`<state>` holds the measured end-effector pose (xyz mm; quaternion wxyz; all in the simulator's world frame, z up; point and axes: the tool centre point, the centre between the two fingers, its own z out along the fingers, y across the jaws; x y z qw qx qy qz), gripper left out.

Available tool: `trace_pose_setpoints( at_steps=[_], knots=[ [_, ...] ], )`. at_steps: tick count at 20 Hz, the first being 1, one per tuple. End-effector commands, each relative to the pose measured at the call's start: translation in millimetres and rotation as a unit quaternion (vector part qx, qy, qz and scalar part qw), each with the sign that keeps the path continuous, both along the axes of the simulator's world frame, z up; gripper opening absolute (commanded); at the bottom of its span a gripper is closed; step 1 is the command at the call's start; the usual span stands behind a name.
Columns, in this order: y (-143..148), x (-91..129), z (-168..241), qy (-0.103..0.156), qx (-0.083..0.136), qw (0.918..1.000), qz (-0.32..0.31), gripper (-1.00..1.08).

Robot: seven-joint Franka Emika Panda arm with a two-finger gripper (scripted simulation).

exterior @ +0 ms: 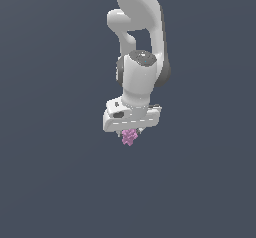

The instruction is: Pick up the object and move it to a goal position.

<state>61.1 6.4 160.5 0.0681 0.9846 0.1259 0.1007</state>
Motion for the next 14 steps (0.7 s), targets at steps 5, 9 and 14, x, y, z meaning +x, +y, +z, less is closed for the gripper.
trace_pose_setpoints(
  at_steps=[5,9,14],
  knots=[
    [27,9,34,-0.033,-0.012,0.9988,-0.035,-1.00],
    [44,14,54,-0.052,-0.020,0.9969,-0.056,-1.00],
    [64,20,79,-0.076,-0.030,0.9933,-0.082,-1.00]
  ],
)
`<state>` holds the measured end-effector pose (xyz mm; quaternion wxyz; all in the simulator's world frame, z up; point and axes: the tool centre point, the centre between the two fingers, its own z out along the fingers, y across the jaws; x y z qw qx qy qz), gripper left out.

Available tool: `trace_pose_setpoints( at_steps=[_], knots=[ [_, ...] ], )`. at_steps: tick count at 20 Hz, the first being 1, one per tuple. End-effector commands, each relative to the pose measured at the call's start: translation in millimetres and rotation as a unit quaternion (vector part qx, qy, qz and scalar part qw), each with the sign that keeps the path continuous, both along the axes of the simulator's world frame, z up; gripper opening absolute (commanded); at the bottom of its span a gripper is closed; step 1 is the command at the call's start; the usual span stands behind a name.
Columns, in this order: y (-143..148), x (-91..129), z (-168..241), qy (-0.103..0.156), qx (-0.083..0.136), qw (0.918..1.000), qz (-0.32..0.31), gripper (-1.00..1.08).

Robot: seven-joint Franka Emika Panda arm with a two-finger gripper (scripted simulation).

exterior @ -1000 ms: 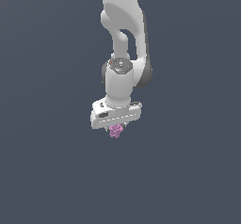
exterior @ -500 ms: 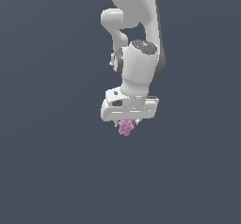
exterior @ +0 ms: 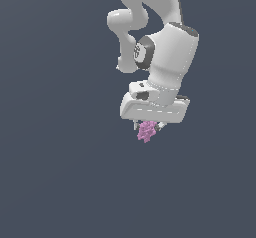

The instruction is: Pick up the object and move it to a goal position.

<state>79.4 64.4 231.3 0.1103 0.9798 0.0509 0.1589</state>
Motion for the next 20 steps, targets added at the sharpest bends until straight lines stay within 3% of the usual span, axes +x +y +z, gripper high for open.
trace_pose_setpoints(
  at_steps=[1,10,20],
  knots=[
    [11,3,13,-0.013,-0.005,0.9998,-0.014,-1.00],
    [52,16,62,-0.060,-0.025,0.9957,-0.066,-1.00],
    [104,31,121,-0.116,-0.050,0.9836,-0.128,-1.00]
  ],
)
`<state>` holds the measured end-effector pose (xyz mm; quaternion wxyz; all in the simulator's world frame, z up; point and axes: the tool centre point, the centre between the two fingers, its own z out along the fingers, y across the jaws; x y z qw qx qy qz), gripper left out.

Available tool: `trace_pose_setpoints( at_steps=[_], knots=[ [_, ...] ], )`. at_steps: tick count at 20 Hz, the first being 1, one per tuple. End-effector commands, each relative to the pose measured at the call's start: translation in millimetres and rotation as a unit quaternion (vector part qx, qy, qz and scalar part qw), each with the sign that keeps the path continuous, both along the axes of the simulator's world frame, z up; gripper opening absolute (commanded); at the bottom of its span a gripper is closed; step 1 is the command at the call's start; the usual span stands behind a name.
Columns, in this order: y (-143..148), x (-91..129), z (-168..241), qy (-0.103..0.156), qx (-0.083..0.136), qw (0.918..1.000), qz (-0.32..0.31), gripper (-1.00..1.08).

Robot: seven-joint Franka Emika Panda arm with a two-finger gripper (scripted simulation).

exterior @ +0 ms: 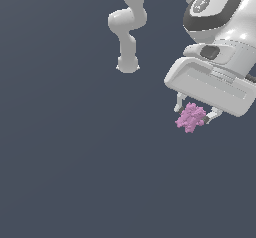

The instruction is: Pick up the object and move it to a goal position.

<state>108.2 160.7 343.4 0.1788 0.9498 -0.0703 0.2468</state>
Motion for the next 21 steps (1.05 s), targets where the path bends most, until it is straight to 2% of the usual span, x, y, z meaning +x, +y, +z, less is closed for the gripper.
trace_pose_setpoints(
  at_steps=[1,10,21],
  knots=[
    [12,3,14,-0.013,-0.006,0.9998,-0.015,-1.00],
    [43,13,46,-0.044,-0.021,0.9975,-0.052,-1.00],
    [53,18,57,-0.054,-0.027,0.9962,-0.064,-1.00]
  ],
)
